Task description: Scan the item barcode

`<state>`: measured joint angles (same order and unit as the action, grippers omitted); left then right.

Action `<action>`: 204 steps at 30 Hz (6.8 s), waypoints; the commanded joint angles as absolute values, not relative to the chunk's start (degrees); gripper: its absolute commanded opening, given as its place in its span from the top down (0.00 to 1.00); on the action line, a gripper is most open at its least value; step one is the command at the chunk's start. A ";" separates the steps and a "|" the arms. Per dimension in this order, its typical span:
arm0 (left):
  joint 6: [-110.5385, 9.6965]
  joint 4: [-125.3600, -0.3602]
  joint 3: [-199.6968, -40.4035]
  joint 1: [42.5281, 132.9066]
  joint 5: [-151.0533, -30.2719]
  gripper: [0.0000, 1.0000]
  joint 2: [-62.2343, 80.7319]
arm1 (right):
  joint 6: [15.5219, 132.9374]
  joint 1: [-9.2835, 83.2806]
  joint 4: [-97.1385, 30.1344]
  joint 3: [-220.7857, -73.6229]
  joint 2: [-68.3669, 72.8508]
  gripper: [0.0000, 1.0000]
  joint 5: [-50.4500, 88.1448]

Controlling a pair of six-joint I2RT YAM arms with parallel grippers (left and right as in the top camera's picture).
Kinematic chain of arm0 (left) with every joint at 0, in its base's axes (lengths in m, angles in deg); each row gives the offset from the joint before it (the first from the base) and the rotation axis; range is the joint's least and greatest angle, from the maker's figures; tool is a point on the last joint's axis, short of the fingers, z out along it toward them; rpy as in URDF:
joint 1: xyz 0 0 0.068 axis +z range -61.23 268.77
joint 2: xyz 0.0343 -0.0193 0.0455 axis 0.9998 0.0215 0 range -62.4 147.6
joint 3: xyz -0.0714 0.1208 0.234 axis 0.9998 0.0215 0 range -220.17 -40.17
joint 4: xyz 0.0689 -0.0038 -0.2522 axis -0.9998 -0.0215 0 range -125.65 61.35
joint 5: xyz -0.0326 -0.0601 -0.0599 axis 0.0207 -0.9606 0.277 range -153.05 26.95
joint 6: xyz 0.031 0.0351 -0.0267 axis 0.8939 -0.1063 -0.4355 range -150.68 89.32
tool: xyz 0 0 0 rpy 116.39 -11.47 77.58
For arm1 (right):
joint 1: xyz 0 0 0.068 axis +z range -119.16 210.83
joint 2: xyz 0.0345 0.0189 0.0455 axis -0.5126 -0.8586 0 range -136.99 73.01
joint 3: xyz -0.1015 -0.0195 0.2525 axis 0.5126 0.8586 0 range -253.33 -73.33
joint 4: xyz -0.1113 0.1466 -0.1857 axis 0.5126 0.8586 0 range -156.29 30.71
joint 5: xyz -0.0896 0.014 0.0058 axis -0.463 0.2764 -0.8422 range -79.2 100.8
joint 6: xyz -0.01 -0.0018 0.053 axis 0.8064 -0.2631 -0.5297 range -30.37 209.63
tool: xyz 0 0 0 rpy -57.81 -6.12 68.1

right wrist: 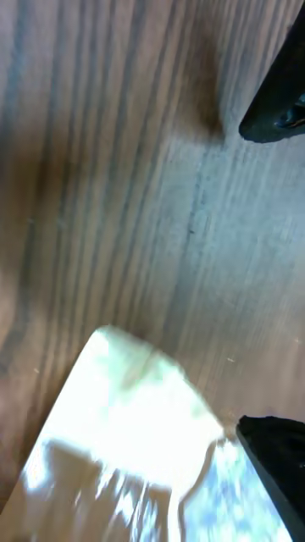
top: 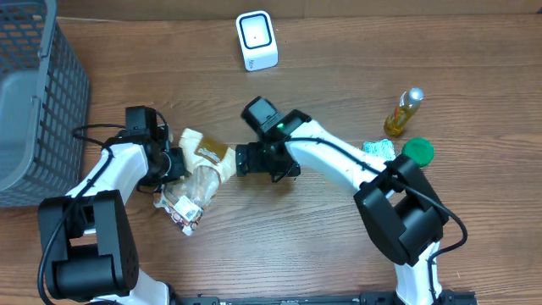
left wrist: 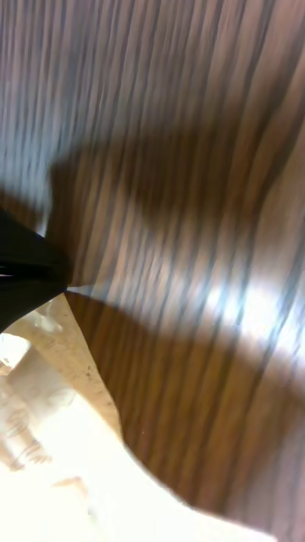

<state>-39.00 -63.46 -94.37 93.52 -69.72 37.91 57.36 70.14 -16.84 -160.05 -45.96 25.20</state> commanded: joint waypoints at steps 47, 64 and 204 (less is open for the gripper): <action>-37.97 -68.68 -92.07 88.19 -74.49 0.82 41.37 | 37.97 90.17 -21.05 -158.78 -46.75 0.96 7.93; -37.97 -67.81 -92.07 88.19 -74.49 0.82 41.37 | 38.01 84.96 -23.44 -158.78 -46.75 0.92 0.28; -38.94 -95.70 -108.60 68.91 -88.96 0.96 26.13 | 59.85 56.70 -8.97 -155.04 -36.61 0.25 25.35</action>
<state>-38.17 -96.33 -110.91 70.00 -88.30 25.81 61.07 58.28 -10.19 -154.21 -38.66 26.99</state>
